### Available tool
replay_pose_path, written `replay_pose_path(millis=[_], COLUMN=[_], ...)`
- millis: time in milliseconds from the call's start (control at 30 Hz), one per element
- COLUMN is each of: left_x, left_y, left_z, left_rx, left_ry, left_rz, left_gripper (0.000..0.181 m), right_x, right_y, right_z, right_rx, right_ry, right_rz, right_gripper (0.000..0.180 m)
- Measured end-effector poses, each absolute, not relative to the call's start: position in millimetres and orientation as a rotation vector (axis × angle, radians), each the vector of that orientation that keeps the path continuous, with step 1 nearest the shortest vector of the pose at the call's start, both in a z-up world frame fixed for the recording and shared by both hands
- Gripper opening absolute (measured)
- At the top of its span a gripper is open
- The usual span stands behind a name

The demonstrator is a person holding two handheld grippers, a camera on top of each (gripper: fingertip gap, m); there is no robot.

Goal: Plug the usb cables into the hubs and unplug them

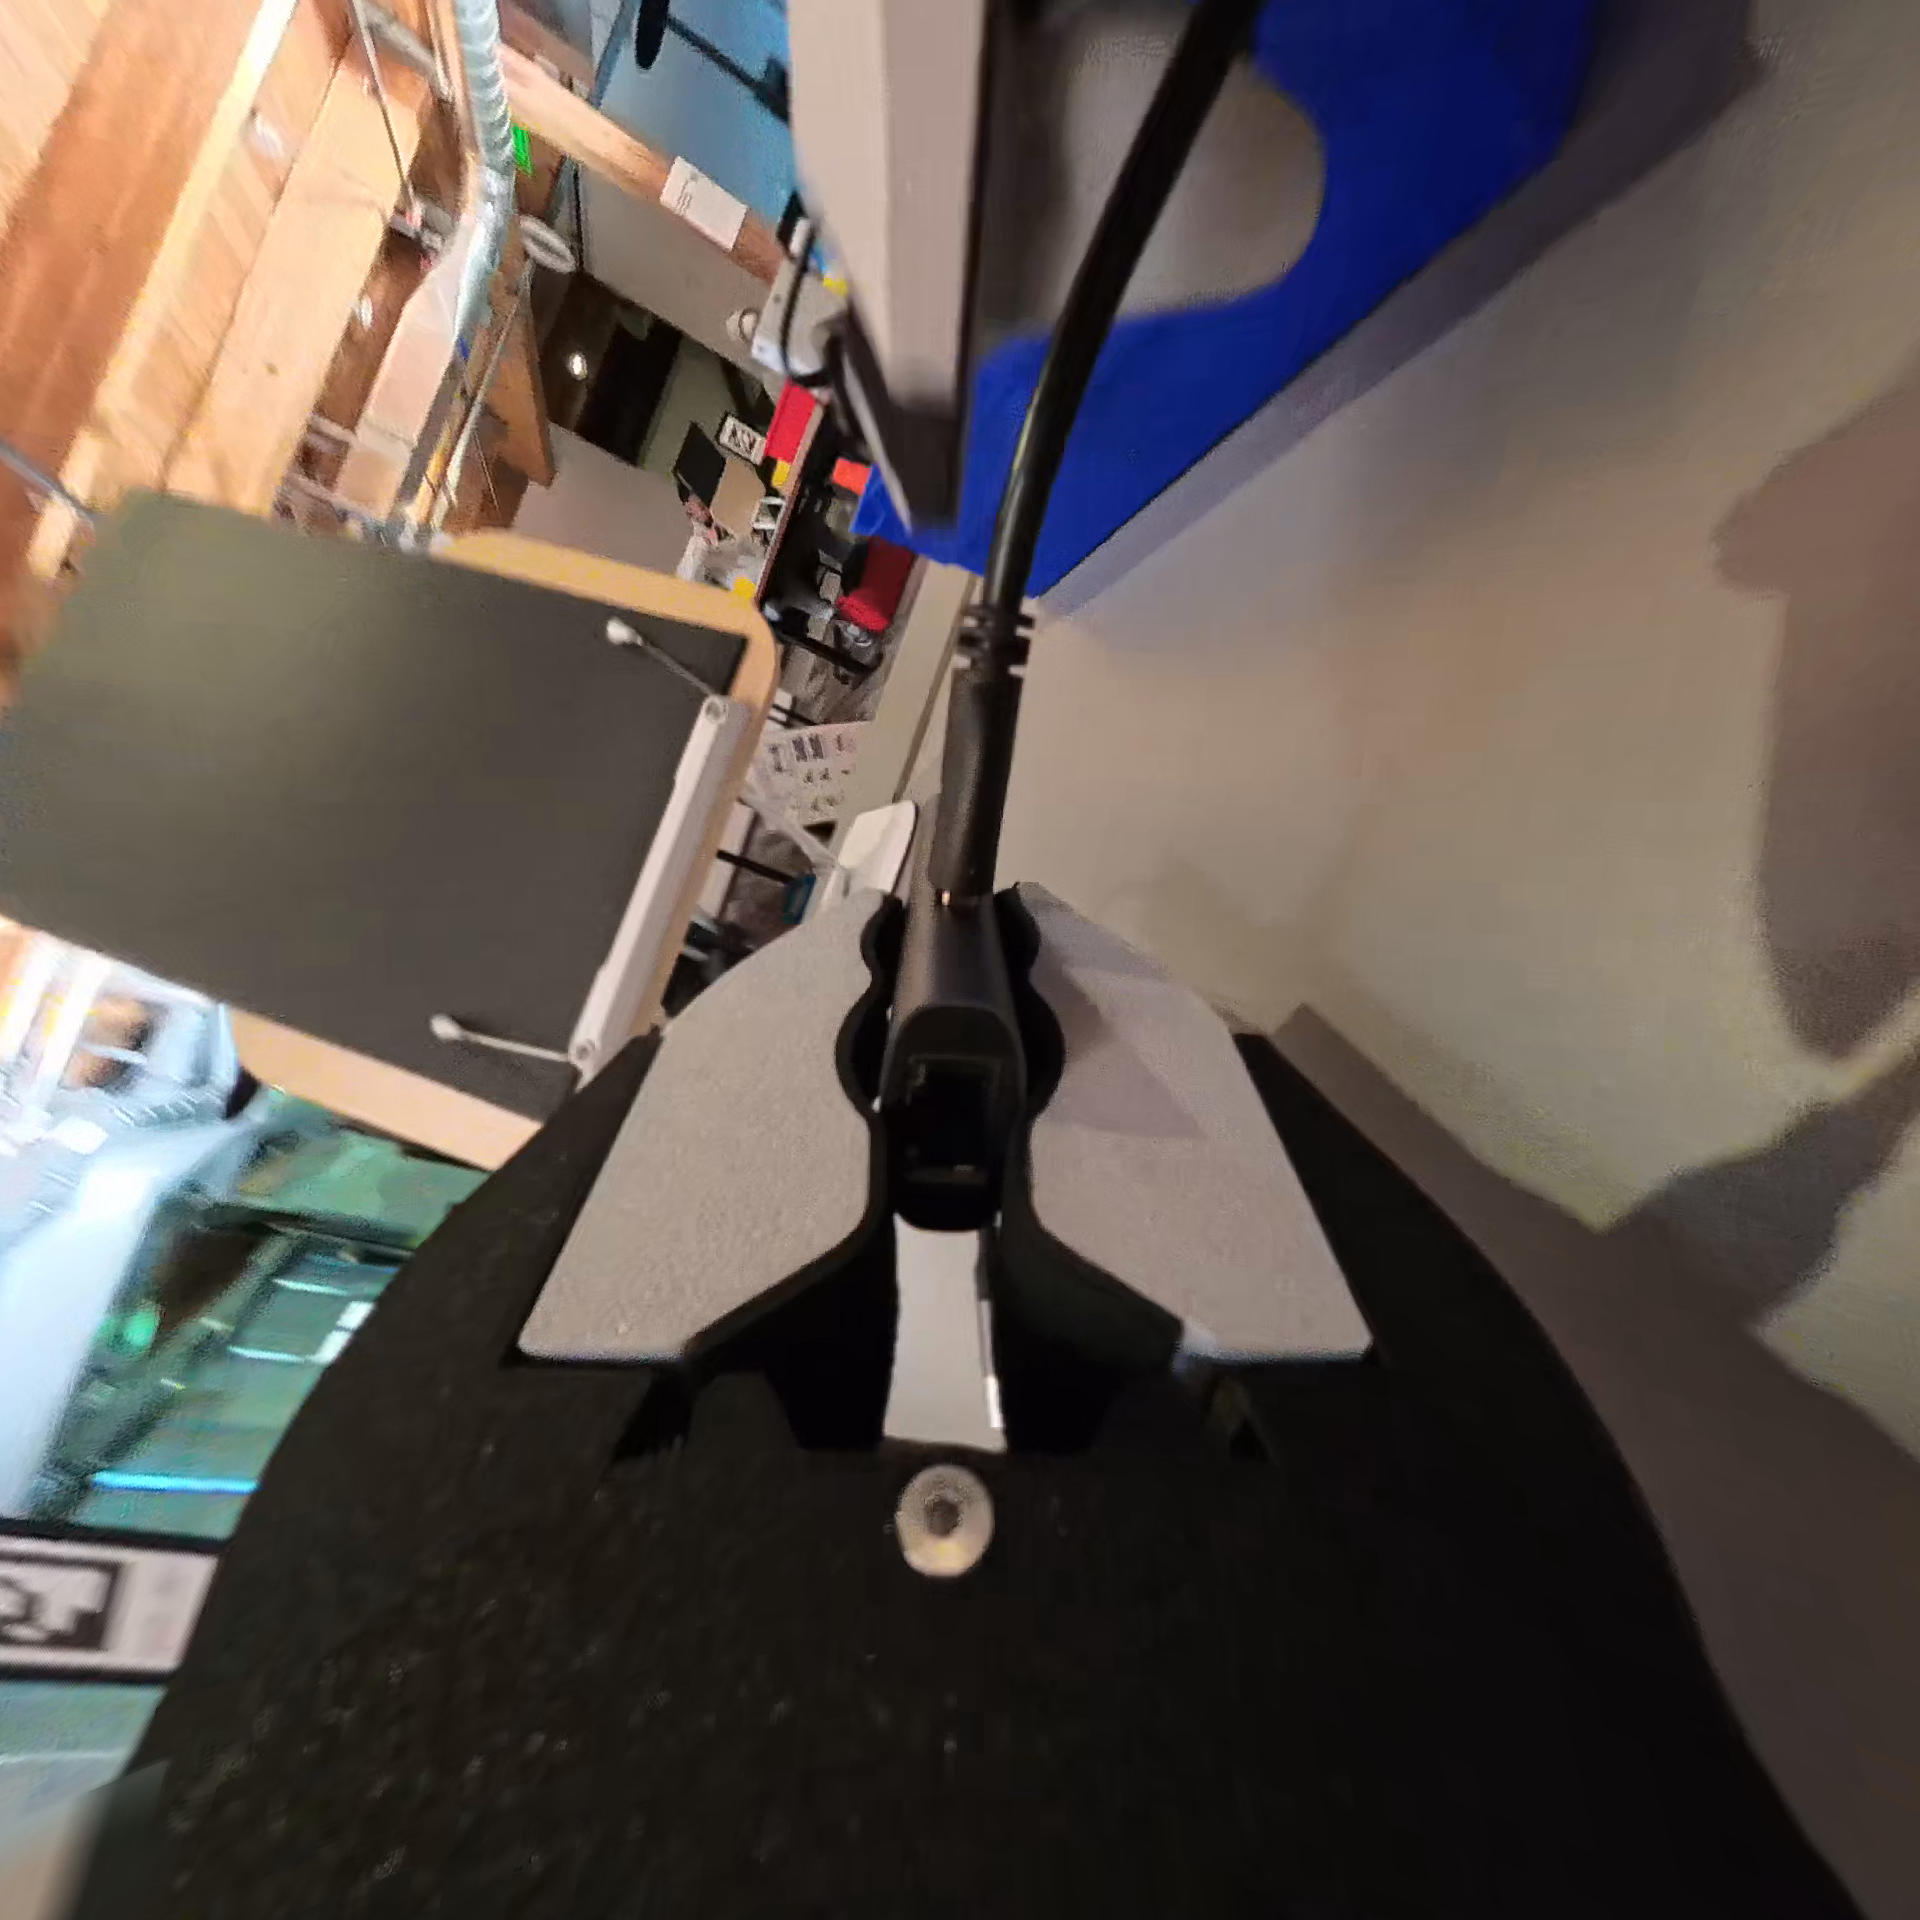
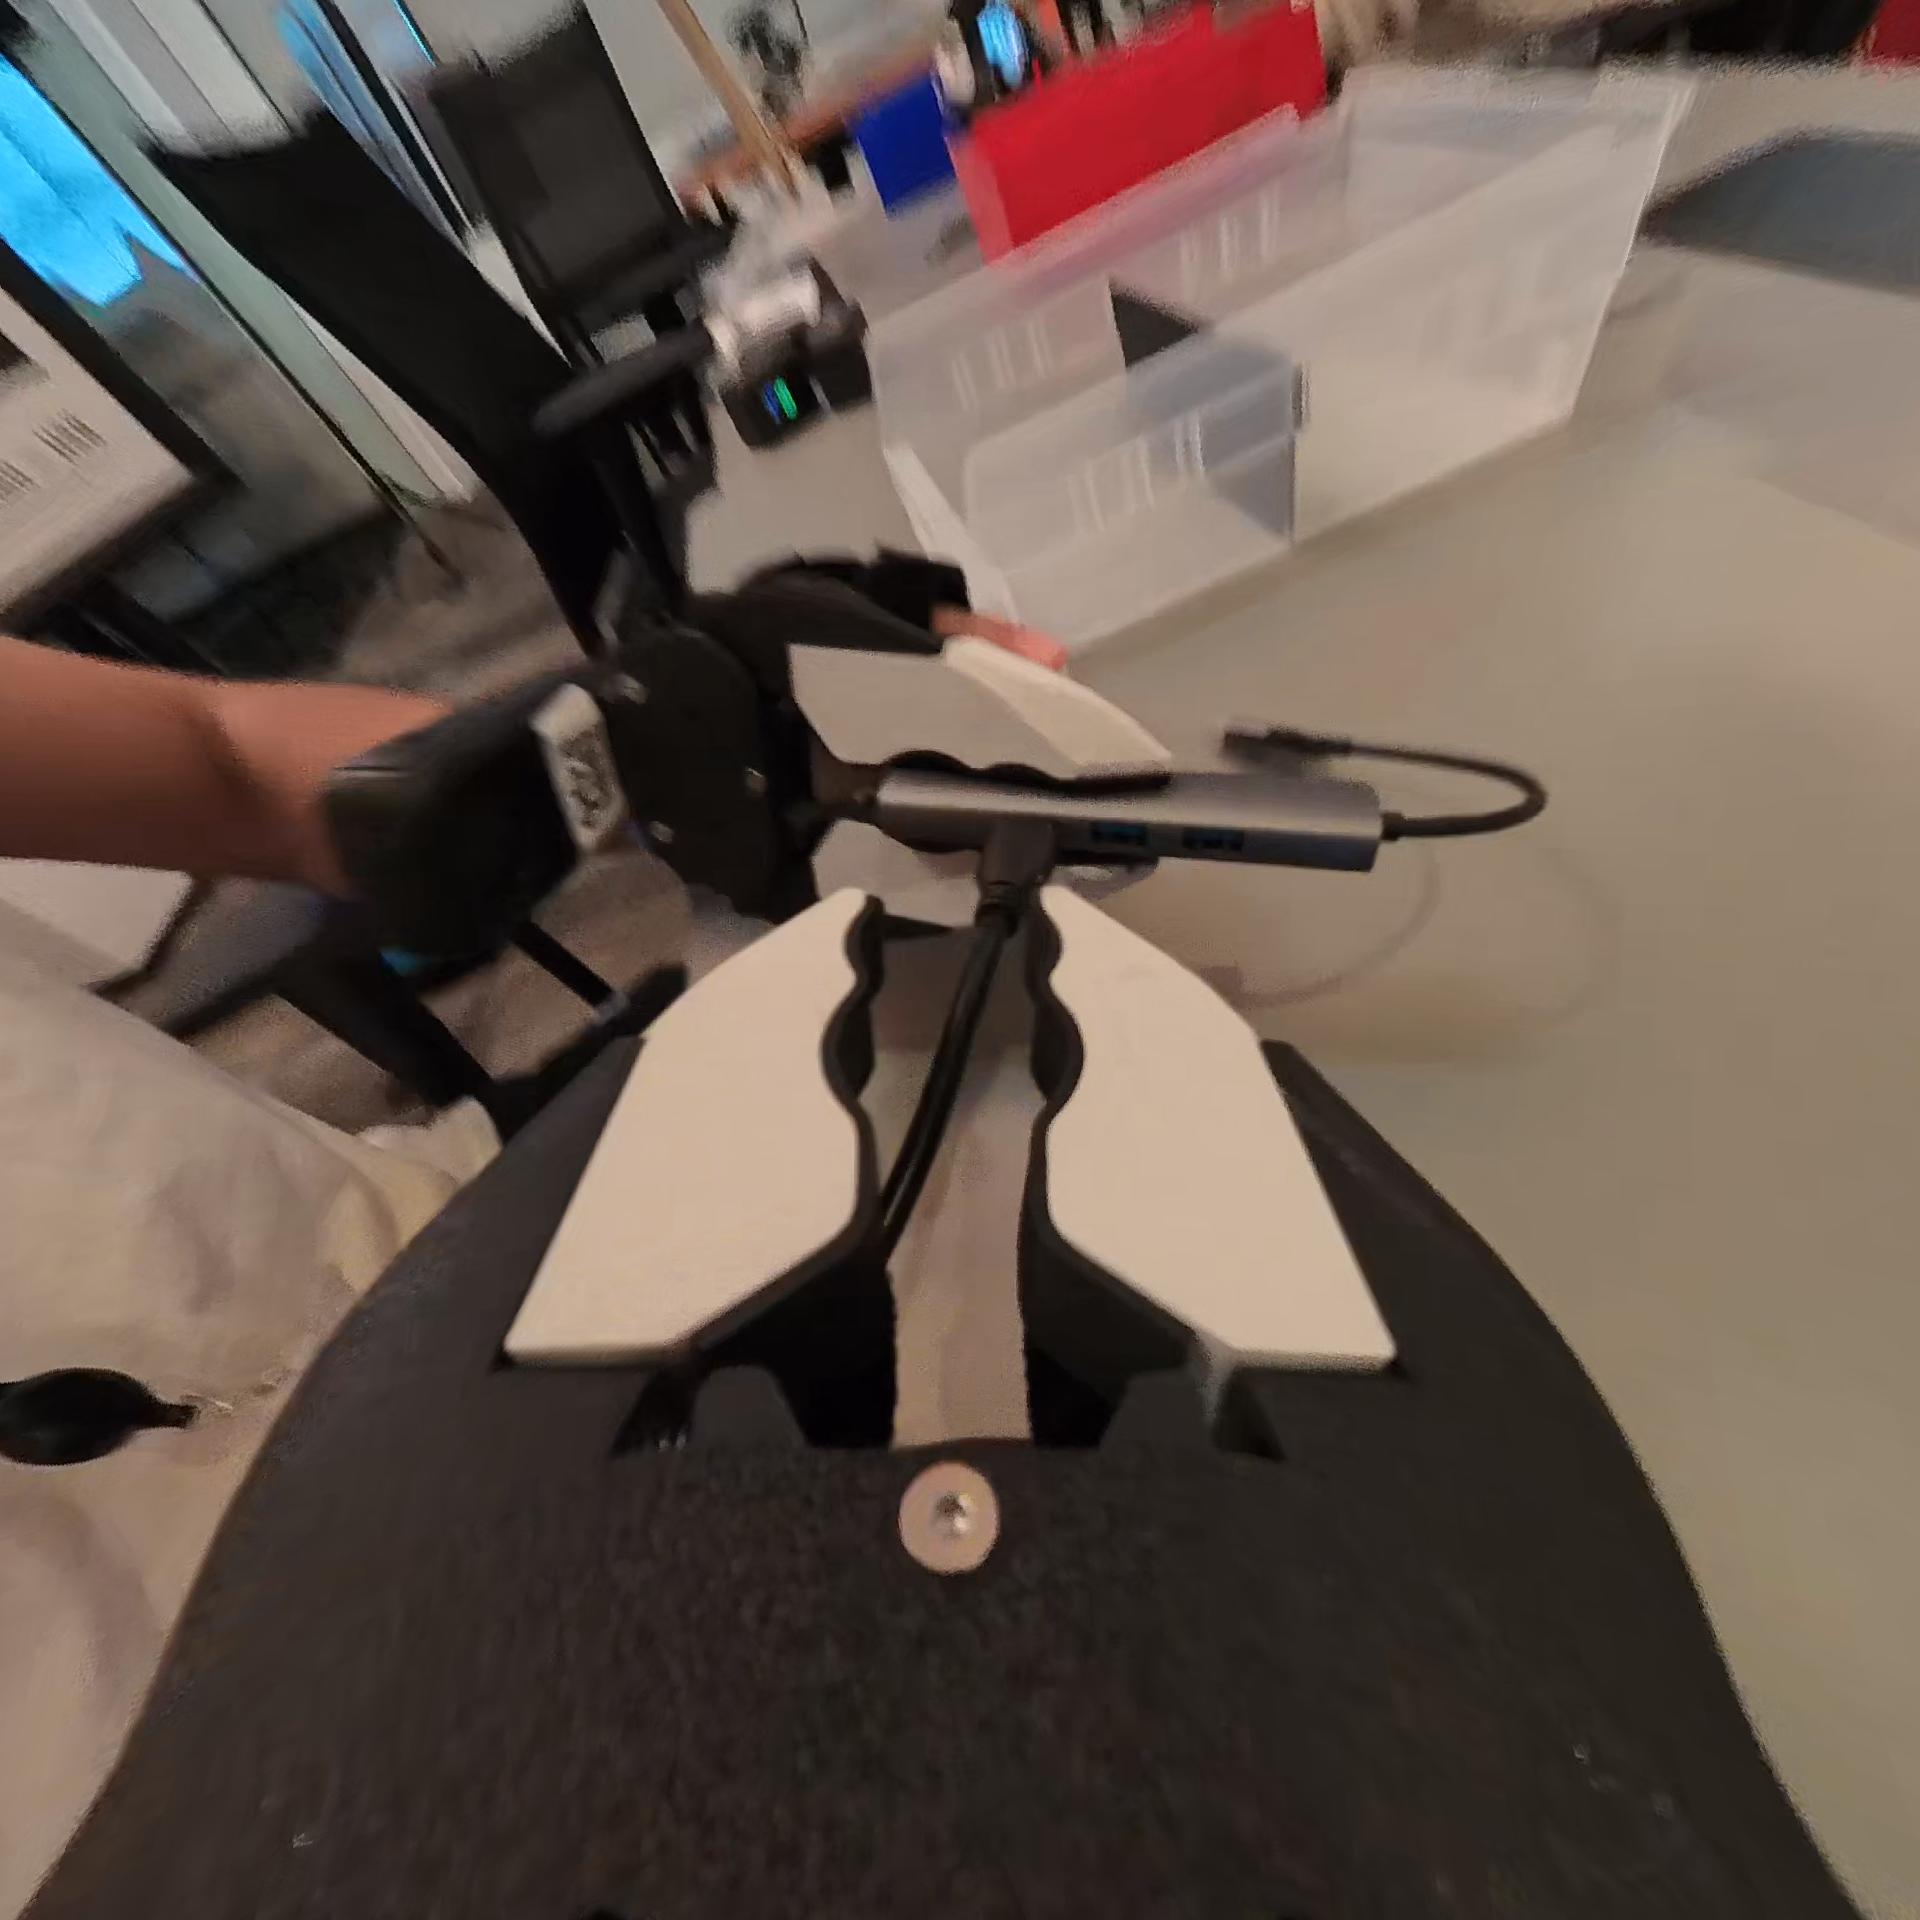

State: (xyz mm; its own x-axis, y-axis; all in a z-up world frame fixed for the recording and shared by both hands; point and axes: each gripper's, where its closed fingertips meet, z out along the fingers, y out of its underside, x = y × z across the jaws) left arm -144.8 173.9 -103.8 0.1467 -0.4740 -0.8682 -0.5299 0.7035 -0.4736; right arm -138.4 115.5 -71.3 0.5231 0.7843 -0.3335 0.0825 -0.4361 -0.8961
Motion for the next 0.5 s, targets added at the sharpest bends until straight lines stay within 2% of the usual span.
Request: replay_pose_path(millis=[100,167,367,500], left_x=[-151,-152,-154,-153], left_y=[181,176,149,125], left_z=[-87,-71,-38,-37], left_rx=[-1.026,-1.106,-1.184,-1.155], left_ry=[1.398,1.325,1.2,1.272], left_rz=[-0.171,-0.434,-1.134,-1.336], left_gripper=[0.018,0.017,0.018,0.018], right_x=[-115,-97,-102,-126], right_y=[116,119,135,134], right_z=[-25,-9,-31,-44], right_rx=[-1.675,-1.603,-1.641,-1.671], right_ry=[-0.607,-0.571,-0.59,-0.753], right_rz=[1.054,0.999,0.887,0.823], right_gripper=[0.039,0.038,0.049,0.052])
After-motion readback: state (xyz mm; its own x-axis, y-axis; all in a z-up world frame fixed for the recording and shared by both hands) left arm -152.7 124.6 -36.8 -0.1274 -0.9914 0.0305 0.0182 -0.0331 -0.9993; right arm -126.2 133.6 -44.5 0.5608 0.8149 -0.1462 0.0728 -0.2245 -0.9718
